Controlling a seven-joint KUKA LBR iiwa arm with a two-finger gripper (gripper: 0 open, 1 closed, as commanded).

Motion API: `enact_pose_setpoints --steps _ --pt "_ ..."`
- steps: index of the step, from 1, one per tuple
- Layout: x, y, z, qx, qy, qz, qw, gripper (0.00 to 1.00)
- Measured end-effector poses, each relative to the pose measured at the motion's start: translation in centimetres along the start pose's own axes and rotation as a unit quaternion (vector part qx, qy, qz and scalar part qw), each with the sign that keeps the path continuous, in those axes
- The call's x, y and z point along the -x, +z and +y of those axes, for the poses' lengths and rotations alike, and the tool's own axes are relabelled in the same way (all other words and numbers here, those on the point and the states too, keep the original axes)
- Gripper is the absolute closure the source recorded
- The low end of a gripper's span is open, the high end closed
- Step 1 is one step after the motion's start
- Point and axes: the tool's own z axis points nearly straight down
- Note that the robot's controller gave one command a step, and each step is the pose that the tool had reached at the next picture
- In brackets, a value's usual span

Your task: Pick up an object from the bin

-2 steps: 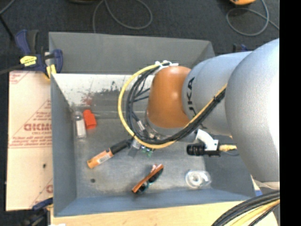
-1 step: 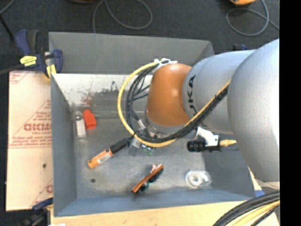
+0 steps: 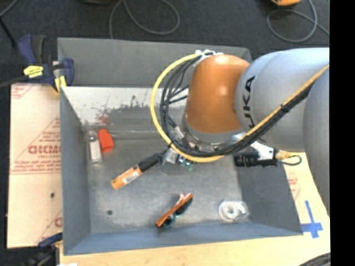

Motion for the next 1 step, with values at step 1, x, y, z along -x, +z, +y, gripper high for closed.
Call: enact_pose_setpoints --steps 1 --pt "-0.48 -4.47 0.68 0.001 0.002 -0.0019 1.0000 1.00"
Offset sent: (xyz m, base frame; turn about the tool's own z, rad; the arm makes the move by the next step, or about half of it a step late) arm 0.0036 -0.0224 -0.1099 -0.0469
